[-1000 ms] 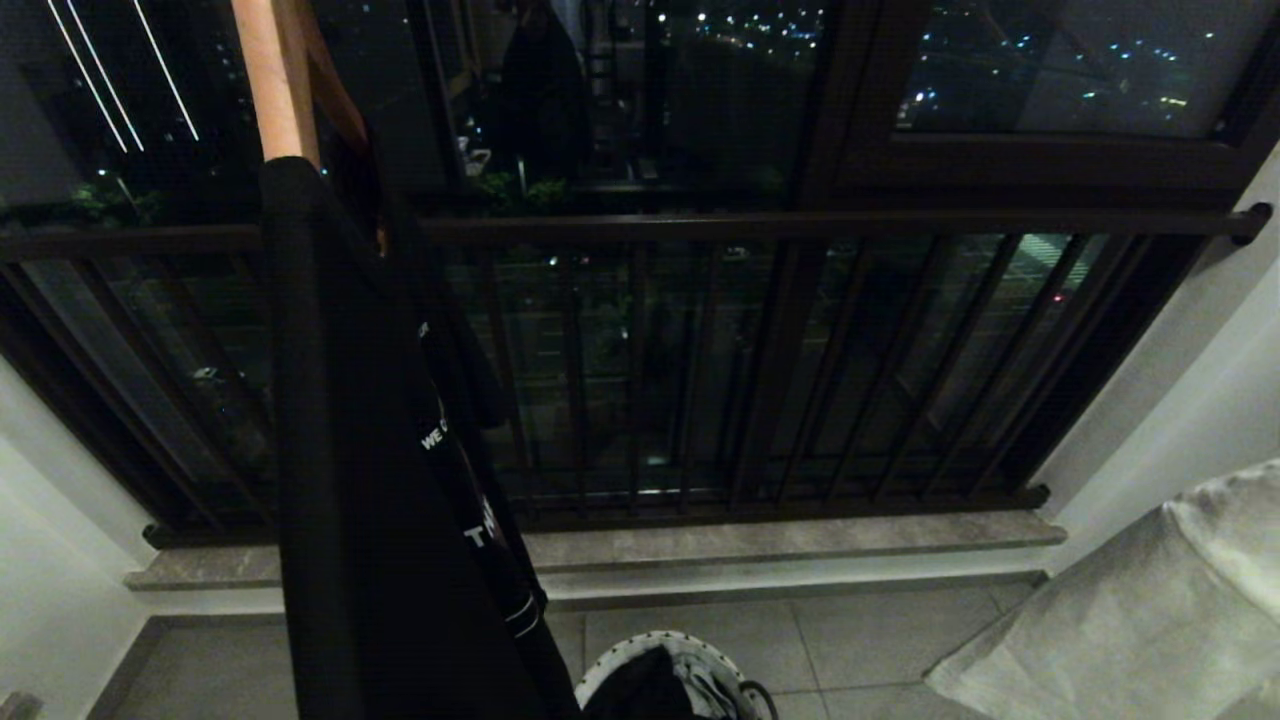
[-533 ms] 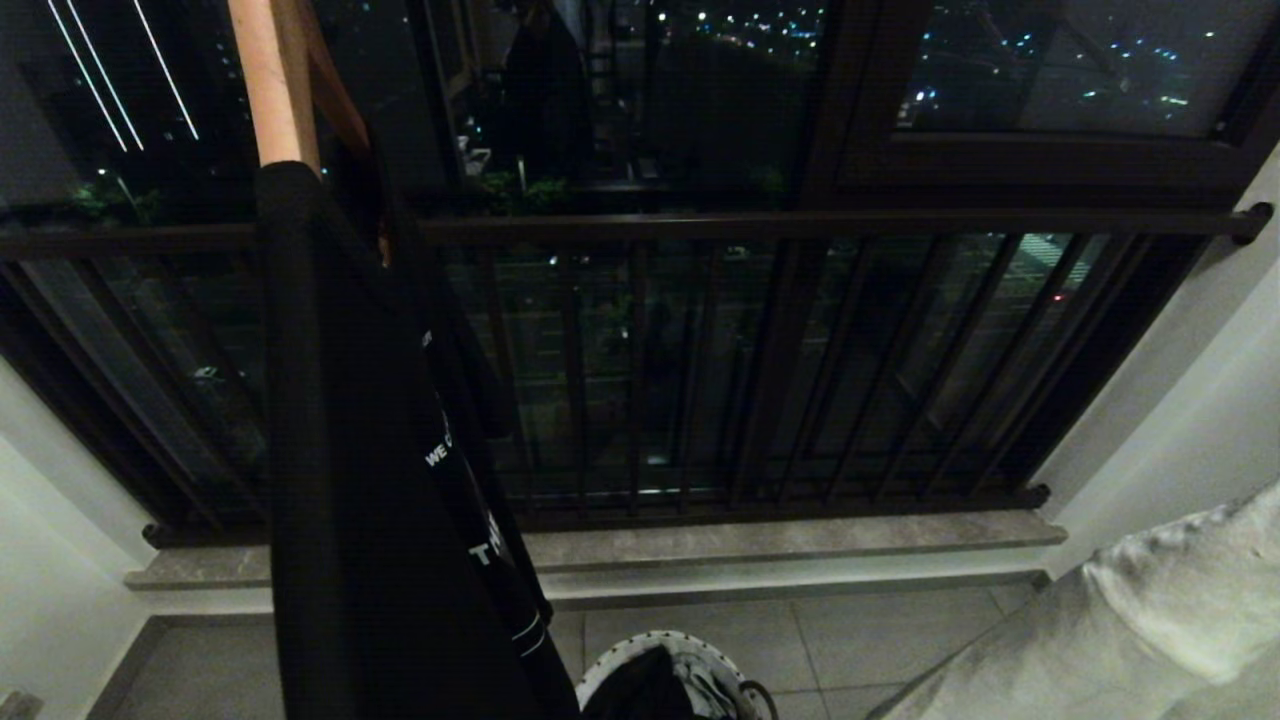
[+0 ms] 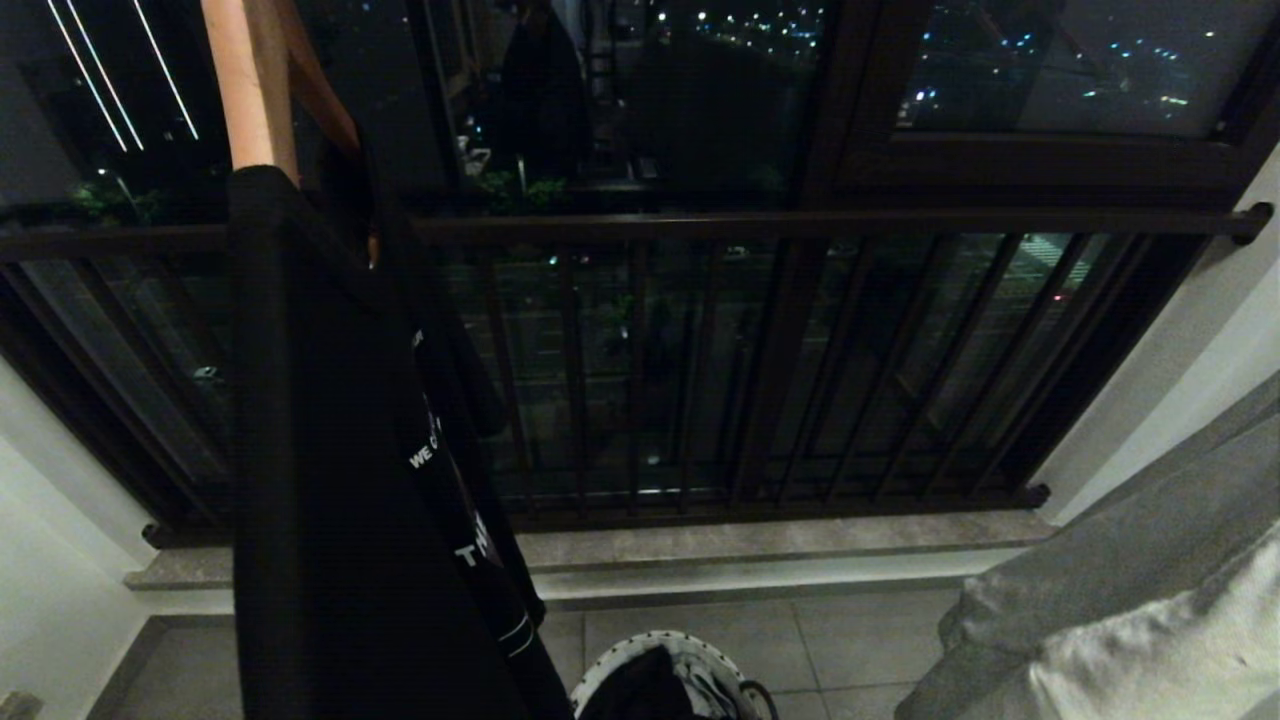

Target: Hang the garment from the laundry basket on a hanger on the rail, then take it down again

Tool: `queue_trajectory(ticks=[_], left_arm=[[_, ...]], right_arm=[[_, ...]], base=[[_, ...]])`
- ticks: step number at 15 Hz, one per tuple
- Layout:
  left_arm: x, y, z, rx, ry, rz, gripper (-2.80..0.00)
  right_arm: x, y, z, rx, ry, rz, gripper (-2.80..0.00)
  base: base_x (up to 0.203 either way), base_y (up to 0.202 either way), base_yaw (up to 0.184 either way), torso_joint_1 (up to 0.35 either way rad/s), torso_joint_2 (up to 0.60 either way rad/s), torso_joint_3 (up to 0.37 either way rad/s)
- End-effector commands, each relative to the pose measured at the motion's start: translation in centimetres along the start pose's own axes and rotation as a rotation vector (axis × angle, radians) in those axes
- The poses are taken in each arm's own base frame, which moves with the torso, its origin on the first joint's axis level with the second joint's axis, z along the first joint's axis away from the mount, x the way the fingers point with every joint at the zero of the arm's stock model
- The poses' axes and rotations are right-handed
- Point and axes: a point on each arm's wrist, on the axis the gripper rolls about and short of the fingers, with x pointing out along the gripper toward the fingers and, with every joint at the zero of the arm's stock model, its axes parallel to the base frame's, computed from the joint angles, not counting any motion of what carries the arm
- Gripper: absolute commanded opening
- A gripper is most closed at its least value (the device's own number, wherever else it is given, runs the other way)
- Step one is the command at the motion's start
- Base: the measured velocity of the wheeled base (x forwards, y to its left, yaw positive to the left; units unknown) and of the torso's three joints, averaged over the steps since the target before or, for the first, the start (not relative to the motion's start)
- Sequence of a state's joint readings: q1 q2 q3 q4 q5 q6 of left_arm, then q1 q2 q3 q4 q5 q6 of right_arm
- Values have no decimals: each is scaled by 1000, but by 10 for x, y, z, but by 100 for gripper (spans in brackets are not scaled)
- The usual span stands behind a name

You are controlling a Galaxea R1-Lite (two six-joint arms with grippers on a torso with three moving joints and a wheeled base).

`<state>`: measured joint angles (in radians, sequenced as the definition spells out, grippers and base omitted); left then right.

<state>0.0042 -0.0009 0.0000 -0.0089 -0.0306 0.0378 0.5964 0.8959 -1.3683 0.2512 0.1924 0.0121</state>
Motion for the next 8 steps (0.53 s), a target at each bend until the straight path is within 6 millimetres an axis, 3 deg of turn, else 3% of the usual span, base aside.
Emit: queue_trajectory(ticks=[1, 8], left_arm=[[0, 0, -1, 1, 2, 0, -280], [0, 0, -1, 1, 2, 0, -280]], right_arm=[[10, -1, 0, 18, 18, 34, -280], [48, -3, -3, 148, 96, 285, -280]], base=[[0, 0, 0, 0, 0, 0], [0, 0, 0, 0, 0, 0]])
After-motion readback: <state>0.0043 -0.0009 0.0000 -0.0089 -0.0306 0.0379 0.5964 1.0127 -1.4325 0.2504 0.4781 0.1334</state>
